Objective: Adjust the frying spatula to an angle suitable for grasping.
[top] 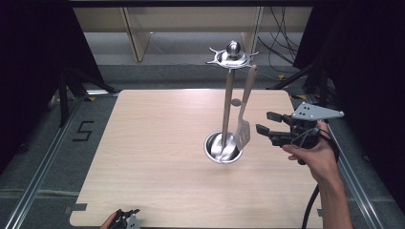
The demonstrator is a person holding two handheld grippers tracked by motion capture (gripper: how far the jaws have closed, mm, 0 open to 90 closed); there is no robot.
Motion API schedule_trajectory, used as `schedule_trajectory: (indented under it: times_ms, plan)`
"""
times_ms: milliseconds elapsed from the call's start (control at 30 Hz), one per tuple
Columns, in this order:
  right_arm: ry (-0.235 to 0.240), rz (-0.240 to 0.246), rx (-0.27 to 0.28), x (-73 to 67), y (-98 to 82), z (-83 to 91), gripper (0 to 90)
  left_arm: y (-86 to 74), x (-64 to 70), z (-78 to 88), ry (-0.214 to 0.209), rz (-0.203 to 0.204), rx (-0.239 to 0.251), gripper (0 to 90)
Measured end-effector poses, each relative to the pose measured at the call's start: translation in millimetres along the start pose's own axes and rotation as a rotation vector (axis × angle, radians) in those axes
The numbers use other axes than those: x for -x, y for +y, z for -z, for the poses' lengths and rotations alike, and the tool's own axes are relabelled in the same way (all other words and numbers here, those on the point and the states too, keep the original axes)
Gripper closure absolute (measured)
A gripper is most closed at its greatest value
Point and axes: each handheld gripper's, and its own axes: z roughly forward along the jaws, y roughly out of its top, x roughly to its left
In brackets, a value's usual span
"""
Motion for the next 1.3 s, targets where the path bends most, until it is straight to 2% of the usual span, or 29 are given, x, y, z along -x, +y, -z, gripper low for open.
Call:
schedule_trajectory:
  times_ms: [67, 100, 133, 167, 200, 267, 333, 400, 433, 500, 600, 633, 700, 733, 767, 800, 833, 867, 900, 933, 1000, 1067, 1100, 1133, 1200, 1233, 1267, 1300]
  plan:
    - [-0.003, 0.002, -0.007, -1.1, -4.6, 0.0, 39.7, -0.1, -0.1, 0.0, 0.001, -0.001, -0.002, 15.5]
    - [-0.011, 0.004, 0.007, -1.5, -6.6, -1.2, 39.6, 0.0, -0.2, 0.0, 0.001, 0.000, -0.002, 15.5]
    - [-0.006, 0.003, -0.013, -1.4, -8.4, -1.4, 39.4, 0.2, -0.3, 0.2, 0.000, -0.001, -0.001, 15.5]
    - [-0.014, 0.018, -0.008, -0.9, -9.7, -2.2, 39.3, 0.3, 0.2, -0.2, 0.014, -0.006, -0.003, 15.5]
    - [-0.015, 0.007, -0.021, -2.6, -10.9, -1.4, 39.3, 0.3, 0.3, -0.6, 0.014, -0.006, 0.001, 15.5]
    - [-0.014, 0.021, -0.025, -3.0, -14.4, -2.8, 38.9, 0.6, 0.0, 1.0, -0.002, -0.002, 0.005, 15.5]
    - [-0.015, 0.002, -0.041, -4.9, -18.6, -3.8, 37.8, 1.2, 0.4, 2.0, 0.005, -0.009, 0.006, 15.5]
    - [-0.034, -0.002, -0.038, -4.8, -22.2, -4.8, 37.3, 1.7, 1.1, 1.0, -0.015, -0.007, 0.011, 15.5]
    - [-0.027, 0.015, -0.049, -2.8, -22.6, -3.9, 37.3, 1.9, 1.5, 1.7, -0.005, -0.009, 0.013, 15.5]
    - [-0.037, -0.011, -0.041, -3.3, -26.5, -3.8, 36.9, 2.0, 1.4, 1.4, -0.008, -0.009, 0.011, 15.5]
    - [-0.018, -0.023, -0.029, -3.4, -32.0, -3.8, 36.3, 2.1, 0.6, 1.7, -0.005, -0.007, 0.011, 15.5]
    - [-0.008, -0.025, -0.041, -3.3, -33.7, -2.9, 36.2, 2.3, 0.4, 1.0, -0.020, -0.005, 0.012, 15.5]
    - [-0.006, -0.032, -0.050, -4.8, -38.0, -3.2, 35.9, 2.8, 0.3, 1.4, -0.017, -0.005, 0.014, 15.5]
    - [-0.004, -0.030, -0.061, -5.3, -40.4, -2.8, 35.9, 2.9, 0.5, 2.0, -0.004, -0.004, 0.014, 15.5]
    - [-0.010, -0.013, -0.049, -4.5, -41.8, -3.7, 35.8, 3.0, 0.5, 1.8, -0.004, -0.008, 0.013, 15.5]
    - [-0.006, -0.032, -0.054, -6.2, -43.4, -3.5, 35.6, 3.0, 0.8, 1.5, -0.003, -0.008, 0.012, 15.5]
    - [-0.003, -0.015, -0.055, -5.1, -44.3, -3.9, 35.4, 3.2, 0.9, 1.0, 0.000, -0.010, 0.010, 15.5]
    - [-0.007, -0.039, -0.050, -8.0, -45.8, -4.8, 35.2, 3.6, 1.0, 0.7, -0.004, -0.011, 0.008, 15.5]
    - [-0.007, -0.039, -0.050, -8.0, -45.8, -4.8, 35.2, 3.6, 1.0, 0.7, -0.004, -0.011, 0.008, 15.5]
    - [0.005, -0.024, -0.060, -7.5, -46.5, -4.9, 35.0, 4.3, 1.4, -0.4, -0.015, -0.008, 0.009, 15.5]
    - [0.015, -0.026, -0.066, -13.1, -51.5, -8.5, 34.9, 5.2, 1.8, -0.1, -0.008, -0.009, 0.010, 15.5]
    - [0.027, -0.006, -0.088, -14.7, -53.9, -9.9, 34.5, 4.9, 0.9, -0.4, -0.005, -0.008, 0.006, 15.5]
    - [0.027, -0.006, -0.088, -14.7, -53.9, -9.9, 34.5, 4.9, 0.9, -0.4, -0.005, -0.008, 0.006, 15.5]
    - [0.023, 0.014, -0.107, -16.1, -57.3, -11.5, 34.2, 4.1, -0.2, -1.4, -0.017, -0.004, 0.003, 15.5]
    - [0.030, 0.016, -0.126, -17.0, -60.6, -12.9, 33.8, 4.1, -0.5, -0.4, -0.001, -0.006, 0.002, 15.5]
    - [0.028, 0.000, -0.135, -18.8, -62.9, -13.3, 33.6, 4.2, 0.2, -0.3, -0.005, -0.001, 0.004, 15.5]
    - [0.027, 0.015, -0.129, -17.9, -64.8, -14.8, 33.1, 4.5, 0.4, -0.9, -0.024, -0.003, 0.009, 15.5]
    - [0.029, 0.006, -0.143, -17.9, -65.9, -14.4, 32.7, 5.0, 0.9, 0.2, -0.009, -0.007, 0.010, 15.5]
